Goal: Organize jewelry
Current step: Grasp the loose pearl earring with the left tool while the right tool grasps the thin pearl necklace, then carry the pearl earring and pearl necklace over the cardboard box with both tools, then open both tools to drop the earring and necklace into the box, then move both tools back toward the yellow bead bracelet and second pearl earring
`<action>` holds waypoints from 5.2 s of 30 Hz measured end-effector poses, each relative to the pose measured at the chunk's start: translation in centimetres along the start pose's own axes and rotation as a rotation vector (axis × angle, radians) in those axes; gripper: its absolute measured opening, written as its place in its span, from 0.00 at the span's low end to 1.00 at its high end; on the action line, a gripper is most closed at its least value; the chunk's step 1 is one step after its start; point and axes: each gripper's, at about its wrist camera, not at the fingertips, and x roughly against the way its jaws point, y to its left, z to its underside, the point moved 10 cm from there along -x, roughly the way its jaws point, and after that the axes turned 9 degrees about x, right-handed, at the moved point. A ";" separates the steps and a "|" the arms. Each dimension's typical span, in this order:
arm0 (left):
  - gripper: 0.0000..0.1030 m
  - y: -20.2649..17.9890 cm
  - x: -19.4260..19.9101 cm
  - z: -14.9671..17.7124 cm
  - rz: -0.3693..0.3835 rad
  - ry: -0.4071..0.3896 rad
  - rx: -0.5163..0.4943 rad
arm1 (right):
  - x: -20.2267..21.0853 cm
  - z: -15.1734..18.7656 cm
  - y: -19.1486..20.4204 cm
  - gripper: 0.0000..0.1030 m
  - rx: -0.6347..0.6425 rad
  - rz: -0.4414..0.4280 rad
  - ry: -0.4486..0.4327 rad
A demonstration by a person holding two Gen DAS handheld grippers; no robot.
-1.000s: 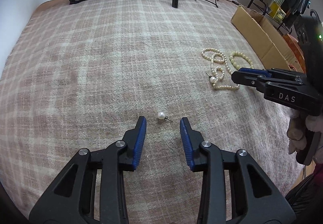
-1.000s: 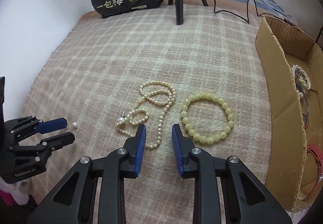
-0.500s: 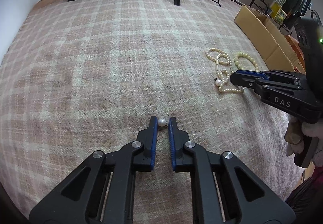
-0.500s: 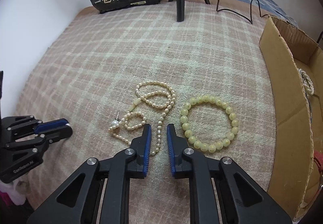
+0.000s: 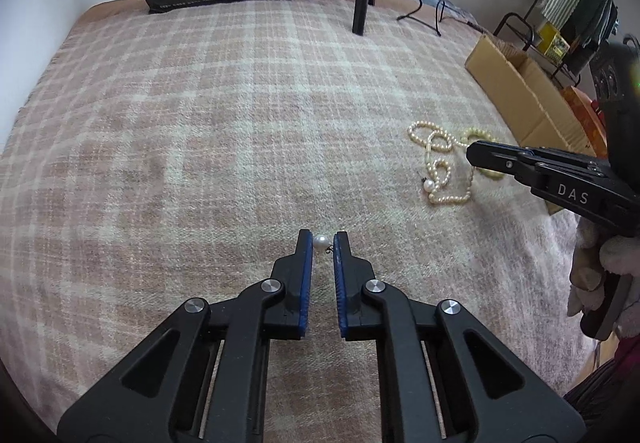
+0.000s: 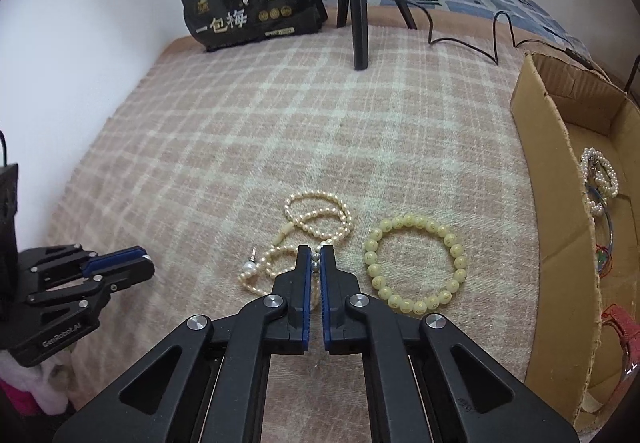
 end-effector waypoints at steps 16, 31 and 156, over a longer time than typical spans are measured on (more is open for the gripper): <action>0.08 -0.2 4.7 -1.7 0.037 -0.095 0.030 | 5.9 -3.3 1.6 0.03 -0.005 -0.002 -0.149; 0.08 -2.1 7.0 -2.3 0.063 -0.141 0.013 | 11.7 -4.9 0.6 0.03 -0.008 0.041 -0.266; 0.49 -19.1 4.8 -15.6 0.139 -0.208 -0.200 | 19.2 -0.8 -11.7 0.69 -0.119 0.433 -0.258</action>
